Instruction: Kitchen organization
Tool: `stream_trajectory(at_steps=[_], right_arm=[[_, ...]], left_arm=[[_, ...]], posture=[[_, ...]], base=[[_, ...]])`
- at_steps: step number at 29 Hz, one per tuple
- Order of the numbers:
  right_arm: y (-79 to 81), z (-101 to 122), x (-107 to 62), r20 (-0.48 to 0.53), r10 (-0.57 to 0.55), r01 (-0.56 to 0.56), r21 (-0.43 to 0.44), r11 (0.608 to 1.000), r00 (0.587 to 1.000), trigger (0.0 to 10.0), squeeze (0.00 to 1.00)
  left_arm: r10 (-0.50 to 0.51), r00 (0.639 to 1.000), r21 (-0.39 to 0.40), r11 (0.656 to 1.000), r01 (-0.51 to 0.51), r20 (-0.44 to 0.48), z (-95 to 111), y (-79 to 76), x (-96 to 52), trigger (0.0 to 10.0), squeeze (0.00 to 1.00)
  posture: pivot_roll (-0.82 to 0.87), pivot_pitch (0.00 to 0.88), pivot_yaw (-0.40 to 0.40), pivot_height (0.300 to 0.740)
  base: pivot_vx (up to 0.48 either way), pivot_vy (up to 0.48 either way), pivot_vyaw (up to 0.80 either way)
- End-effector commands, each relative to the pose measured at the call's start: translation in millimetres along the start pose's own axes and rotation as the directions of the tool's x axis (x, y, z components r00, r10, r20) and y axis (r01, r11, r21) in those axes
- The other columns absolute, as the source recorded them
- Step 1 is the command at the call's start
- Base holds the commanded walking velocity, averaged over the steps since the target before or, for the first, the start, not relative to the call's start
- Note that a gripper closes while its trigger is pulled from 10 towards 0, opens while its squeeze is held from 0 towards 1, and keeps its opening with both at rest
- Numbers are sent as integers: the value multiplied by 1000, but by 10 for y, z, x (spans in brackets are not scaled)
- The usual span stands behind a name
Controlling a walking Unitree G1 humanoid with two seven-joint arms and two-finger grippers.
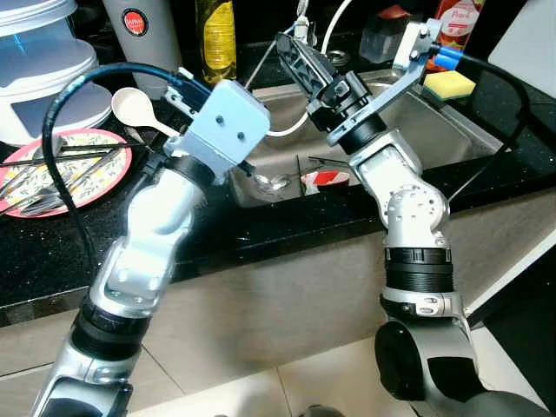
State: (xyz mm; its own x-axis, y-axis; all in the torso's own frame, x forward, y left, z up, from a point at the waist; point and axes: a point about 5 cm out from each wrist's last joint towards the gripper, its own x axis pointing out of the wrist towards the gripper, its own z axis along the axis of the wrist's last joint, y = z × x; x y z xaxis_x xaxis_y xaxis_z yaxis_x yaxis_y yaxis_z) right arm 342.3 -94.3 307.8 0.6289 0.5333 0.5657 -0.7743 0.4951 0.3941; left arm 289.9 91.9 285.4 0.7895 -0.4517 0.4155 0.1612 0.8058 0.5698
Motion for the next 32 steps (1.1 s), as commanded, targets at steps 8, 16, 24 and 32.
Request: stream_trajectory(at_steps=[8, 16, 24, 32], right_arm=[[70, 4, 11, 12, 37, -37, 20, 999, 999, 0, 0], [80, 9, 3, 21, 44, -44, 27, 999, 999, 0, 0], [79, 16, 4, 26, 45, -46, 31, 998, 999, 0, 0], [-22, -28, 14, 1, -32, 32, -16, 999, 999, 0, 0]], left_arm=[[-64, 997, -24, 998, 65, 37, 69, -163, -3, 10000, 0], [-58, 998, -27, 998, 59, 33, 65, -158, 12, 10000, 0], [-50, 998, -20, 999, 51, 22, 53, -150, 14, 10000, 0], [-65, 998, -91, 994, 65, 14, 50, -154, -5, 10000, 0]], posture=[[-16, 0, 39, 740], [-15, 0, 43, 740], [-14, 0, 42, 740], [-13, 0, 43, 740]], base=[[0, 0, 0], [0, 0, 0], [0, 0, 0], [0, 0, 0]])
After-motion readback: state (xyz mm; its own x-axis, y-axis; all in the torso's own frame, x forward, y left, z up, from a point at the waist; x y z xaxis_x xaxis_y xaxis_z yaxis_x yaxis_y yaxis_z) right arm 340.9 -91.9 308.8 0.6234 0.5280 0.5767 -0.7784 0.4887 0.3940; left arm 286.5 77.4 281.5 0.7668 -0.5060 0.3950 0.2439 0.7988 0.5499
